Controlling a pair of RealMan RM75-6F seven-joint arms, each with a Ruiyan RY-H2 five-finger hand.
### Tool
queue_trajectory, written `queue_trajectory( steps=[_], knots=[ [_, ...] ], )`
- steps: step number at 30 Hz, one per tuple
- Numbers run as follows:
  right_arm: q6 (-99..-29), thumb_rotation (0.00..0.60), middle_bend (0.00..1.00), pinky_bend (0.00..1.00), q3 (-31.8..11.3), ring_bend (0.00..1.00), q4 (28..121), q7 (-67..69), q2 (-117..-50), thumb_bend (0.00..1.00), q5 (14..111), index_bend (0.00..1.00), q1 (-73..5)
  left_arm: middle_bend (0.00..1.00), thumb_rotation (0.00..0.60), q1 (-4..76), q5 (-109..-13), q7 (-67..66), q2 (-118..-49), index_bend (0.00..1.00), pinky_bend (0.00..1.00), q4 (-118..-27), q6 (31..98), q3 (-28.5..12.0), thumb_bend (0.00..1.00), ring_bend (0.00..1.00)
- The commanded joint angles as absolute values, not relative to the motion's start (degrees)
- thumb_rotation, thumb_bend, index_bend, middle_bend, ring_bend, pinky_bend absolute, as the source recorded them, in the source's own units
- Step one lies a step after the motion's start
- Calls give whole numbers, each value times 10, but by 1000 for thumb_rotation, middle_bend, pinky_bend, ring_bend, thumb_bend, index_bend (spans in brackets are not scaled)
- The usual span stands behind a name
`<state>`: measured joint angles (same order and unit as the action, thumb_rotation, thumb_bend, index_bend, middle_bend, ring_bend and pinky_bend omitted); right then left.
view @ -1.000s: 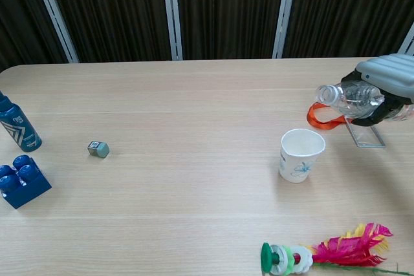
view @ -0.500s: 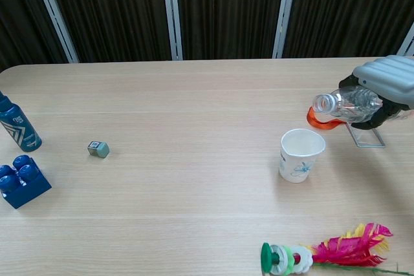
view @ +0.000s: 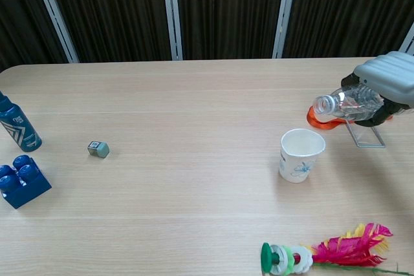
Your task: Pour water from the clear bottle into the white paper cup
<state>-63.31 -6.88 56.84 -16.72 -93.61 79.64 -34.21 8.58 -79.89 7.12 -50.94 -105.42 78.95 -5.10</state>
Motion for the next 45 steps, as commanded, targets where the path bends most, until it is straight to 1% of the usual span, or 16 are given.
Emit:
queue_trajectory(
  steps=[1, 18, 45],
  knots=[
    [-636, 600, 600, 473, -68, 553, 568, -176, -936, 255, 798, 607, -342, 0, 600, 86, -799, 71, -509, 0, 0, -1055, 790, -51, 1, 0],
    [-652, 600, 600, 474, -66, 555, 565, -218, -939, 255, 809, 608, -340, 0, 600, 85, -801, 73, -508, 0, 0, -1055, 791, -50, 1, 0],
    [-653, 600, 600, 474, -66, 556, 557, -213, -942, 255, 815, 608, -339, 0, 600, 85, -801, 76, -507, 0, 0, -1055, 792, -50, 2, 0]
  ],
)
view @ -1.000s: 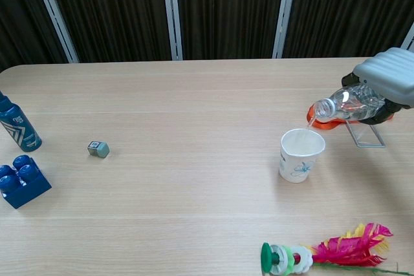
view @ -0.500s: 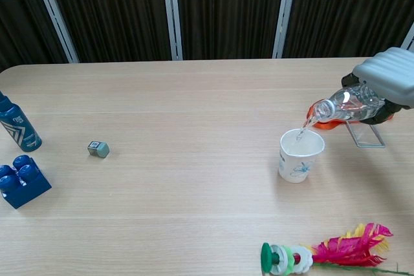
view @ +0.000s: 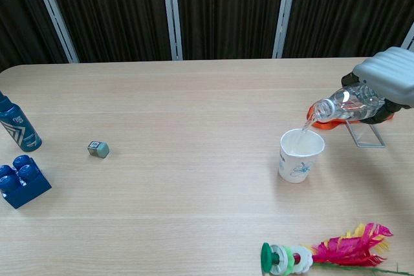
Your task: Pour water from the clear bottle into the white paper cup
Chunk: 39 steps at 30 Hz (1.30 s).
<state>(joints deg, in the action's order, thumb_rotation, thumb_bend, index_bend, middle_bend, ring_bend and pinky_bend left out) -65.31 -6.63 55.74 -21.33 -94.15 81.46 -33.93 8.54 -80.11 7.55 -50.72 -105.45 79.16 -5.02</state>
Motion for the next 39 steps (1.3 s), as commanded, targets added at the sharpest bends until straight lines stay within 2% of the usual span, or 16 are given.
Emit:
queue_trajectory(
  steps=[1, 20, 39],
  knots=[
    [-653, 600, 600, 474, -66, 556, 557, -212, -942, 256, 815, 608, -339, 0, 600, 85, -801, 76, -507, 0, 0, -1055, 792, -50, 2, 0],
    [-656, 600, 600, 475, -70, 557, 552, -179, -945, 255, 814, 609, -335, 0, 600, 85, -801, 76, -506, 0, 0, -1055, 791, -49, 2, 0],
    [-632, 600, 601, 475, -129, 557, 653, 92, -915, 255, 753, 609, -315, 0, 600, 87, -800, 74, -507, 0, 0, -1056, 787, -49, 1, 0]
  ],
)
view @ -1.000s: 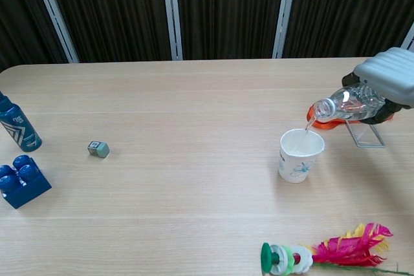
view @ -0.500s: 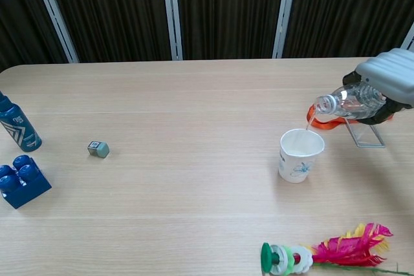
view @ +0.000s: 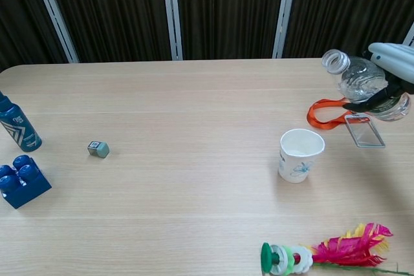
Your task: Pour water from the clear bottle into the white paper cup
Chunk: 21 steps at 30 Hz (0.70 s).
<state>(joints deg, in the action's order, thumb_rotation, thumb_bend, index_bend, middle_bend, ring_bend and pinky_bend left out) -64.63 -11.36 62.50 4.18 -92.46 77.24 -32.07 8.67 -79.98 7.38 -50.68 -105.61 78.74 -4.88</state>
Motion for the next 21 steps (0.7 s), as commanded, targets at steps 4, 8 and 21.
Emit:
queue_trajectory(
  steps=[4, 8, 21],
  knots=[
    [-613, 600, 601, 475, -136, 557, 672, 140, -910, 255, 737, 609, -312, 0, 600, 88, -800, 75, -506, 0, 0, -1056, 785, -48, 1, 0],
    [-588, 600, 601, 475, -142, 557, 685, 187, -908, 255, 717, 609, -309, 0, 600, 88, -799, 76, -506, 0, 0, -1056, 783, -48, 2, 0],
    [-557, 600, 601, 475, -135, 557, 657, 379, -940, 255, 747, 609, -304, 0, 600, 93, -801, 82, -503, 0, 0, -1059, 768, -43, 2, 0]
  ],
)
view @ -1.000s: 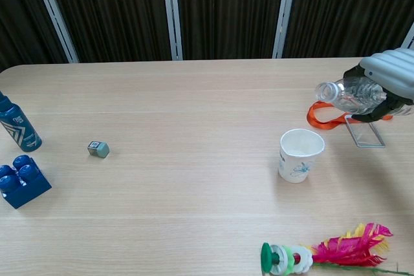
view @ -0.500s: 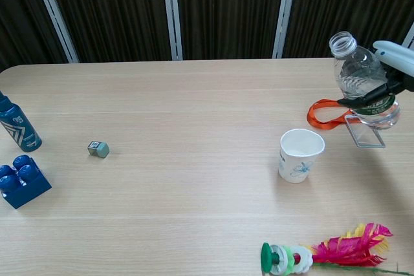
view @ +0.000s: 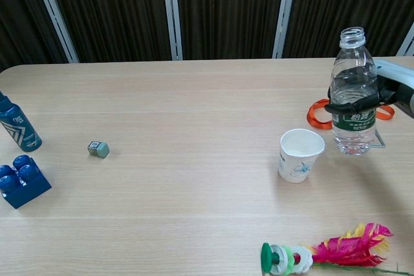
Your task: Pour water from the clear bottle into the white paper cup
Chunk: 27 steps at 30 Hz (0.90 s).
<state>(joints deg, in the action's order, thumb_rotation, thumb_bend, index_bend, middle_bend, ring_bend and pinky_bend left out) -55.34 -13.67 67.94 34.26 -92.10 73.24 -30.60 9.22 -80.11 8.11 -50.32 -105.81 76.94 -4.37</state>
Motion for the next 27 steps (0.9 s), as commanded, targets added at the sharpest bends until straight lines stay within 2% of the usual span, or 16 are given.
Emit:
queue_trajectory(
  steps=[1, 9, 23, 27],
  knots=[
    [-559, 600, 601, 475, -135, 557, 650, 392, -946, 255, 749, 609, -304, 0, 600, 93, -801, 82, -502, 0, 0, -1059, 767, -43, 3, 0],
    [-583, 600, 601, 475, -139, 556, 592, 441, -992, 255, 758, 608, -303, 0, 600, 96, -797, 79, -504, 0, 0, -1057, 761, -43, 1, 0],
    [-604, 600, 601, 475, -139, 550, 524, 493, -1036, 257, 771, 607, -304, 0, 600, 99, -790, 74, -506, 0, 0, -1057, 757, -43, 1, 0],
    [-605, 600, 575, 475, -139, 520, 511, 498, -1041, 244, 772, 567, -305, 0, 600, 99, -791, 73, -507, 0, 0, -1057, 757, -43, 2, 0]
  ],
)
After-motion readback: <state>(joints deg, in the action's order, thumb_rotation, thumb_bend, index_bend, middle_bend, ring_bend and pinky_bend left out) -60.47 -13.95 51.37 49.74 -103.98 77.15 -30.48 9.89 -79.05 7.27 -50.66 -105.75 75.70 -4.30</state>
